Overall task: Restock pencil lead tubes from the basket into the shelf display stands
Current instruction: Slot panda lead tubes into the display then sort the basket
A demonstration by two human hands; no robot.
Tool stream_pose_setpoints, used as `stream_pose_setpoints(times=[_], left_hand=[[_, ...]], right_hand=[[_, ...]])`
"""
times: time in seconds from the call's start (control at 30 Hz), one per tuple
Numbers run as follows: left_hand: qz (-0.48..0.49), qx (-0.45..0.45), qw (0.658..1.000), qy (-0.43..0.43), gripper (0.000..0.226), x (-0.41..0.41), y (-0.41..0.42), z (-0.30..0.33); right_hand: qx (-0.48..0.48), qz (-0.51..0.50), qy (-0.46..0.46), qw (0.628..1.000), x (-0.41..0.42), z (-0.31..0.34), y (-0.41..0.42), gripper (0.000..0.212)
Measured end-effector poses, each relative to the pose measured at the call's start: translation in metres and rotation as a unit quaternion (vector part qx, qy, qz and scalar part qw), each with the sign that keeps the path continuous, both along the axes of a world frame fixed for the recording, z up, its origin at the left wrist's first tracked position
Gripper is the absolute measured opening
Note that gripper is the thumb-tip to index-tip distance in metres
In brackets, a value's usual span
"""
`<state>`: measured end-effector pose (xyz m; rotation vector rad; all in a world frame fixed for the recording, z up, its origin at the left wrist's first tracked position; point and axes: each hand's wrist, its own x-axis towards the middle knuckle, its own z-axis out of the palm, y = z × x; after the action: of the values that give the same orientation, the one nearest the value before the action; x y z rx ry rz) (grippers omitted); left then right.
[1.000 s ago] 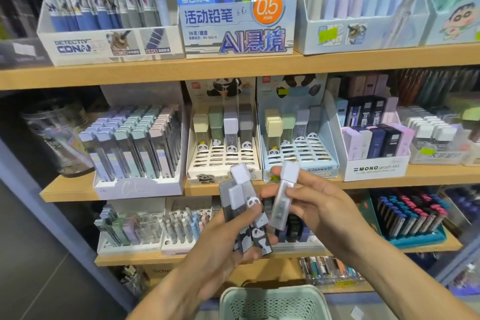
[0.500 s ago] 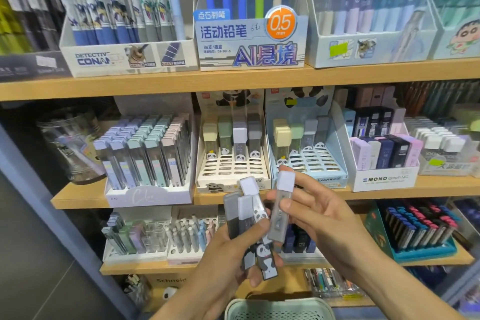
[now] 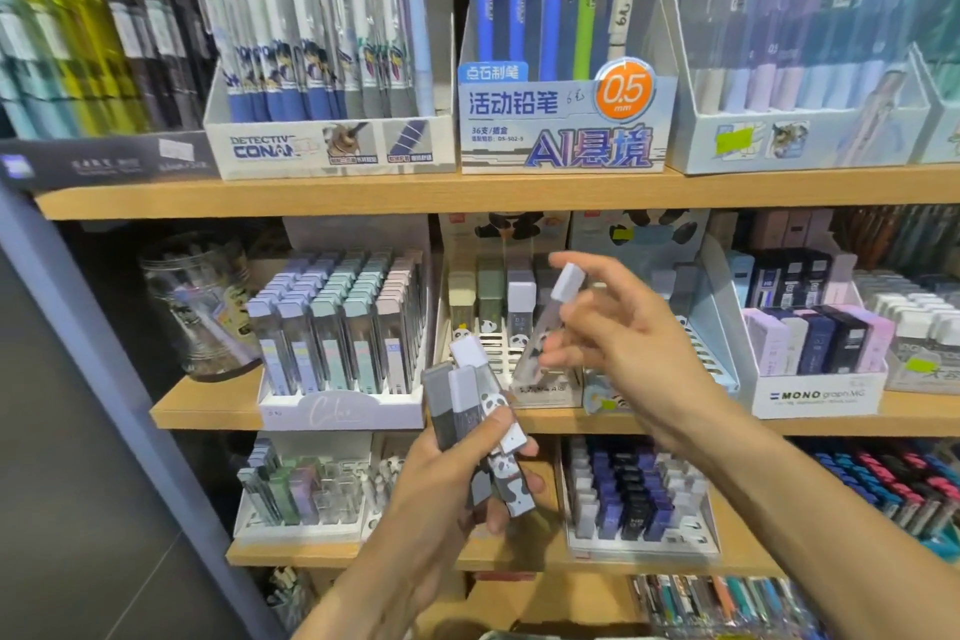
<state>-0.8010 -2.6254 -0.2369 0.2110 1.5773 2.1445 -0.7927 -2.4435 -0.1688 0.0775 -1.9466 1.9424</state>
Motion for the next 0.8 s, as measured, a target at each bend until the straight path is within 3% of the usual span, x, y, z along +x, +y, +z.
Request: stream_pose_setpoints(times=[0.13,0.23,0.57,0.8], left_hand=[[-0.011,-0.003,1.000,0.007,0.042,-0.003,-0.002,0.000],[-0.012,-0.005,1.000,0.007,0.042,-0.004,-0.002,-0.001],[-0.010,-0.017,1.000,0.014,0.042,-0.004,-0.003,-0.001],[-0.013,-0.029,0.999,0.016,0.041,-0.004,-0.004,0.000]], right_hand=[[0.242,-0.120,0.073,0.960,-0.023,-0.003,0.004,0.020],[0.340,-0.152,0.110,0.921,-0.032,-0.011,0.006,0.022],[0.314,-0.116,0.138,0.932,-0.034,-0.023,-0.001,0.030],[0.396,-0.137,0.151,0.895,-0.041,-0.032,0.003,0.034]])
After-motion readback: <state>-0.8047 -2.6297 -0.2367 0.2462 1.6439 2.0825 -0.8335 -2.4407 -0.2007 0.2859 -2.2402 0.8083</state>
